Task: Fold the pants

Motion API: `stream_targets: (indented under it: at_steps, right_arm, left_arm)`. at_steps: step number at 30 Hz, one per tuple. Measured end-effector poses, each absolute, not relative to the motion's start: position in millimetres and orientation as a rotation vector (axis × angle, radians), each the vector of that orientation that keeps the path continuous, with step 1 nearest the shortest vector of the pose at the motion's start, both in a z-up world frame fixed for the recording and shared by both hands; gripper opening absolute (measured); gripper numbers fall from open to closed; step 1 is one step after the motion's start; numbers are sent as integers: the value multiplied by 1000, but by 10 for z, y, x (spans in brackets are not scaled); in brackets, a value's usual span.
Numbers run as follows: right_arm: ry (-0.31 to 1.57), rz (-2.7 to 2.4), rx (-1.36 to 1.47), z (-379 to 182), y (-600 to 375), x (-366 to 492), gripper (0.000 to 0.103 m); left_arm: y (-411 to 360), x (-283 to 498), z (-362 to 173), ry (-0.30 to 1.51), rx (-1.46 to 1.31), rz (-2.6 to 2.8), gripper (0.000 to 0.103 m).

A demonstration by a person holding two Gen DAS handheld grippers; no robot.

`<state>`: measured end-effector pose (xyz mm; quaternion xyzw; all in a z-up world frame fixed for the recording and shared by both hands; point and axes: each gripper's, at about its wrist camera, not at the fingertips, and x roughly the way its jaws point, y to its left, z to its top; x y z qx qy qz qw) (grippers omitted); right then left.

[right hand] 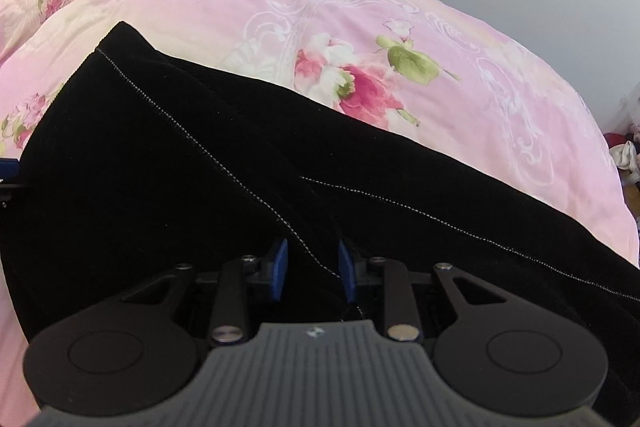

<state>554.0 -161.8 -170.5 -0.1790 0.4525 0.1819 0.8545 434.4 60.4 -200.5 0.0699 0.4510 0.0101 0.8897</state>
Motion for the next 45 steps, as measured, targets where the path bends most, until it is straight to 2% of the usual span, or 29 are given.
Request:
stream_targets:
  at_steps: [2, 4, 9, 12, 17, 25, 34, 45]
  right_arm:
    - [944, 379, -377, -1642, -1674, 5509, 26]
    - [943, 346, -368, -1550, -1807, 5451, 47]
    - [958, 283, -300, -1374, -2348, 5332, 52]
    - [994, 223, -247, -1307, -2746, 5255, 63]
    - [1036, 116, -83, -1248, -3457, 5088, 71]
    - [1062, 10, 276, -1327, -4416, 4711, 71]
    - [1067, 18, 486, -1588, -4907, 4463, 72]
    - [1002, -57, 737, -1916, -5562, 4450, 72]
  left_arm:
    - [577, 4315, -1966, 916, 161, 29, 38]
    - [539, 4284, -1921, 902, 177, 45, 38]
    - [378, 4210, -1718, 852, 178, 106, 38]
    - [234, 4159, -1587, 821, 165, 91, 43]
    - [77, 4052, -1510, 826, 75, 45, 48]
    - [-184, 3986, -1472, 805, -37, -62, 48]
    - [-516, 4251, -1557, 849, -98, -154, 48]
    - [-1123, 4550, -1834, 895, -8, -169, 47]
